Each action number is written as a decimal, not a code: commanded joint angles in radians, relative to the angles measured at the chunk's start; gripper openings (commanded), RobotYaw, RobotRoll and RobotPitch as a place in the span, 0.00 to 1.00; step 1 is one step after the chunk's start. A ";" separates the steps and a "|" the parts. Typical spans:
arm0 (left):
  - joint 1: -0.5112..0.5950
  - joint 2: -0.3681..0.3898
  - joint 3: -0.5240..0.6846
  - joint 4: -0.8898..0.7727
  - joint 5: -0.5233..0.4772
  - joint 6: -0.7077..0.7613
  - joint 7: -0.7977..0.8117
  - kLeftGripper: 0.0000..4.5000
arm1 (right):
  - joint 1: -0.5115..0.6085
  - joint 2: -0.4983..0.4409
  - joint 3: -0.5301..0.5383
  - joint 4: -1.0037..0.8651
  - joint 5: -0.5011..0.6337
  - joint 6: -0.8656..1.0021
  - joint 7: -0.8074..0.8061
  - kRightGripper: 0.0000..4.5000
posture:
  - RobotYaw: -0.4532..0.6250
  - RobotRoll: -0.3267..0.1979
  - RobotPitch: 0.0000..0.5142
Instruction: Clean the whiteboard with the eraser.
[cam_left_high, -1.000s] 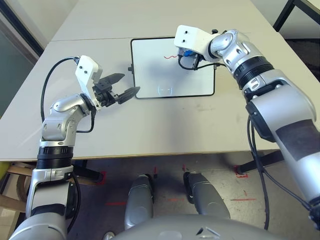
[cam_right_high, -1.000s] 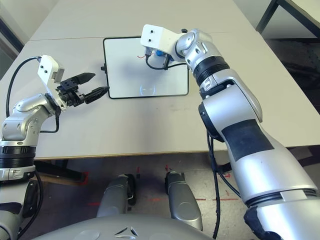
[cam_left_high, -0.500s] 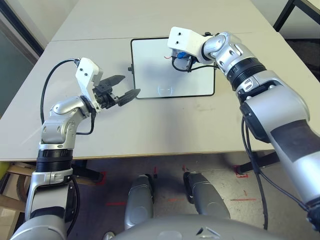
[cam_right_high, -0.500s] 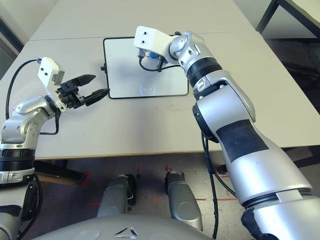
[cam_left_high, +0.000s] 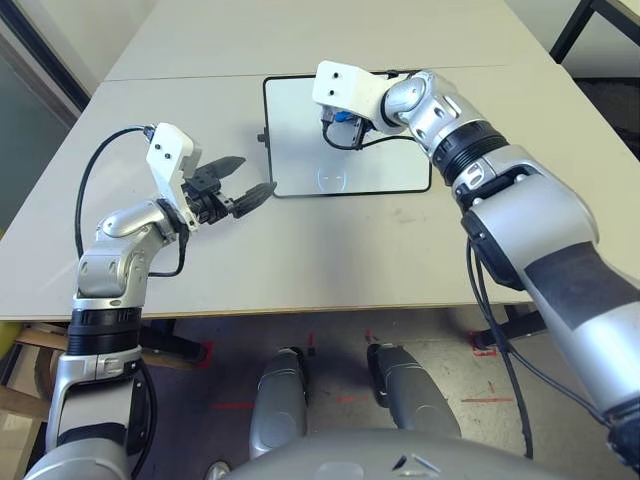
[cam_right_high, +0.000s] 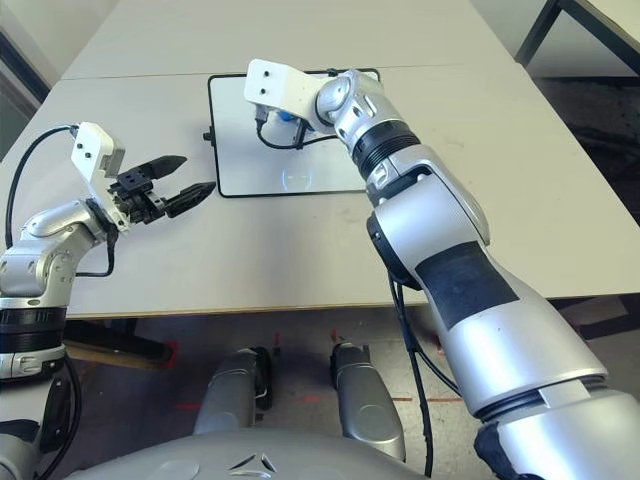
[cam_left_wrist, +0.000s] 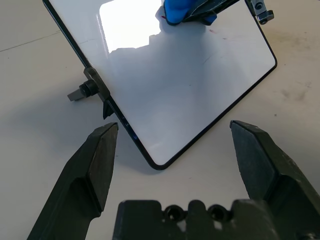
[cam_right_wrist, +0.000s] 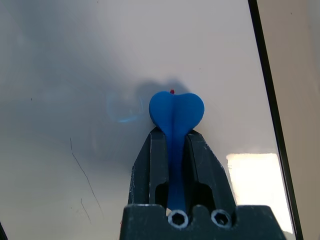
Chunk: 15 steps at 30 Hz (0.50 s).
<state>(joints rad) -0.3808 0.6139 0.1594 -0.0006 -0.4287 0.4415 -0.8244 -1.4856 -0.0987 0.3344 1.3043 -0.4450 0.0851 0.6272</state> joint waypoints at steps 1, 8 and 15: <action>0.022 0.013 0.012 -0.030 -0.007 0.012 0.005 1.00 | -0.008 0.018 -0.003 0.029 0.001 0.002 -0.008 0.04 | 0.40 0.62 0.31; 0.033 0.011 0.015 -0.044 -0.008 0.017 0.014 1.00 | -0.014 0.032 -0.006 0.033 0.003 0.000 -0.018 0.04 | 0.41 0.62 0.31; 0.026 0.006 0.010 -0.038 -0.008 0.014 0.015 1.00 | 0.001 0.005 0.024 0.036 -0.026 -0.009 -0.003 0.04 | 0.40 0.62 0.30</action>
<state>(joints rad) -0.3622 0.6158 0.1732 -0.0255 -0.4319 0.4503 -0.8086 -1.4965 -0.0849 0.3436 1.3171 -0.4554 0.0708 0.6146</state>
